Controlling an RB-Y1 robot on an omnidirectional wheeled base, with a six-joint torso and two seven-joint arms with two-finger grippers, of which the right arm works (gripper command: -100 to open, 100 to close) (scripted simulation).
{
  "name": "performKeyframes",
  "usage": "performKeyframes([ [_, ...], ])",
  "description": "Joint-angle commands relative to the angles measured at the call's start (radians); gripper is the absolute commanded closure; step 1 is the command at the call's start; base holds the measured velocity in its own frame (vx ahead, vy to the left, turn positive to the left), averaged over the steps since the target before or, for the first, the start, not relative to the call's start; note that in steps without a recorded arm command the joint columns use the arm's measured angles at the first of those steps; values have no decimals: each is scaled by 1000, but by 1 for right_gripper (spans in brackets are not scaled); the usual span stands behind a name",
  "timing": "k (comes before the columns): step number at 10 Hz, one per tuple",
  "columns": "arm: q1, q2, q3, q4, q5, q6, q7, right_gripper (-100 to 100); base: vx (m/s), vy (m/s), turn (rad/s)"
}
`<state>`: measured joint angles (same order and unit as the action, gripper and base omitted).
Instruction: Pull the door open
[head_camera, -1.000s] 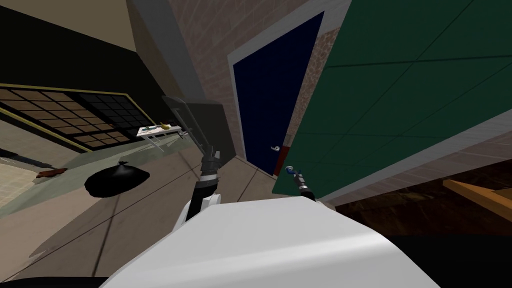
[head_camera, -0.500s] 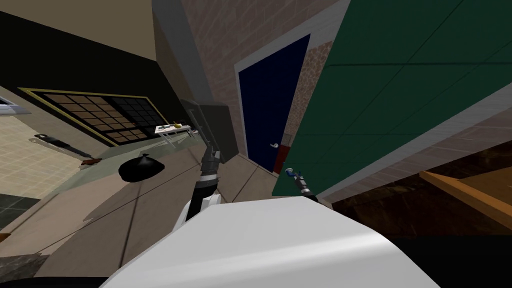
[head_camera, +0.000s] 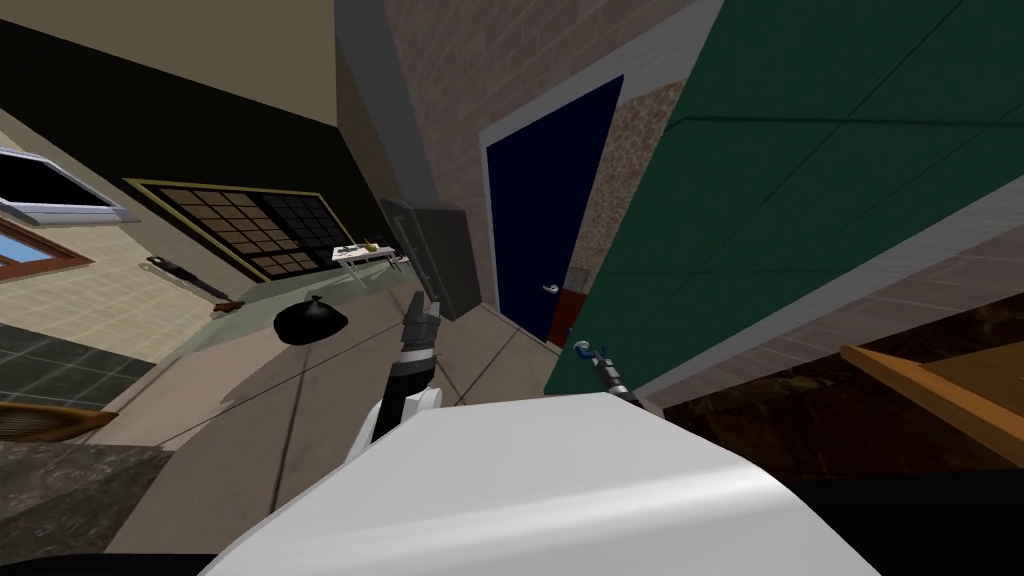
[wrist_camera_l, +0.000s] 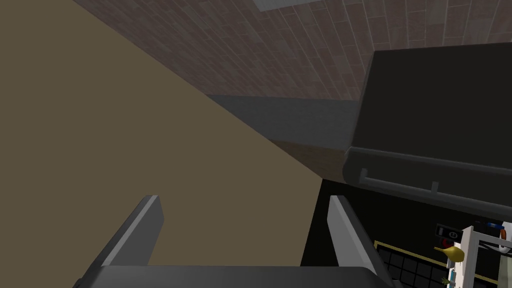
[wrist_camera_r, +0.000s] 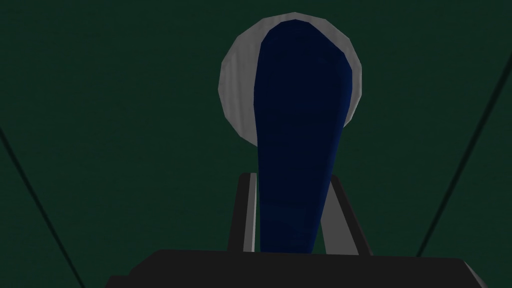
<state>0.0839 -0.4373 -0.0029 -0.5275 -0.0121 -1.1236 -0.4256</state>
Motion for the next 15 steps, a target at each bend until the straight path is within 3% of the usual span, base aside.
performKeyframes([
  [1,36,-12,11,-8,7,-36,-17,100,-156,-24,141],
  [5,74,-34,25,4,16,-103,-40,100,-131,-38,89],
  [6,79,-37,27,6,17,-112,-43,100,-116,-41,82],
  [7,71,-35,22,9,14,-101,-36,100,-44,-19,8],
  [15,90,-49,34,49,24,-175,-54,100,-203,-68,175],
])
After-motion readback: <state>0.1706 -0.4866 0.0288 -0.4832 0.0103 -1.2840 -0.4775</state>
